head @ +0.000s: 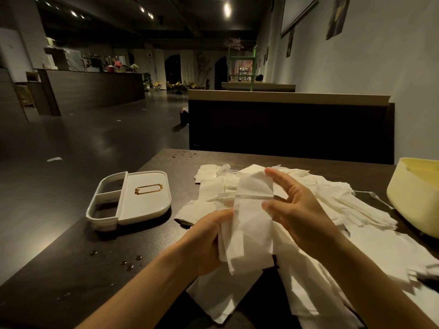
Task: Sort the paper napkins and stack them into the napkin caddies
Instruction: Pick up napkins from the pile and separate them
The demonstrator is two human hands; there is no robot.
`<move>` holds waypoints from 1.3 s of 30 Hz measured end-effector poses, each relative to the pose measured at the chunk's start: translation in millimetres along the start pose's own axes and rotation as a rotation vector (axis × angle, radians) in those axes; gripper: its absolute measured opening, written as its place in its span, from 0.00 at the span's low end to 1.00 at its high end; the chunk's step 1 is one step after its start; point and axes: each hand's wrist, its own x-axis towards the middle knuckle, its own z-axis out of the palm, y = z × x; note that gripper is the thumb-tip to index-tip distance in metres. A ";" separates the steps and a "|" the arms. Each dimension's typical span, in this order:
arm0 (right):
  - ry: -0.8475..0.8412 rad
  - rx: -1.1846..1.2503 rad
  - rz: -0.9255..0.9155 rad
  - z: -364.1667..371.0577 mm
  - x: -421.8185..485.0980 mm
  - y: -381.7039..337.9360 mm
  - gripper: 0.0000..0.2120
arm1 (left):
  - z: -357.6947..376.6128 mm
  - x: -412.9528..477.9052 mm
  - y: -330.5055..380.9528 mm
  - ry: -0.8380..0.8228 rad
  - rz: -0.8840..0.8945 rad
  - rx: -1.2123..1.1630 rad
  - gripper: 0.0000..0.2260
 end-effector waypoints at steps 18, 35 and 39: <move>0.119 -0.478 -0.283 7.1 0.0 19.0 0.25 | 1.2 -2.9 2.0 -0.094 0.004 0.056 0.13; 0.097 -0.877 -0.378 -7.6 1.0 11.6 0.01 | -2.1 1.3 0.8 -0.035 0.015 0.119 0.18; 0.168 -0.925 -0.462 -7.5 -2.6 6.8 0.03 | -1.4 1.2 0.7 -0.021 0.010 0.105 0.17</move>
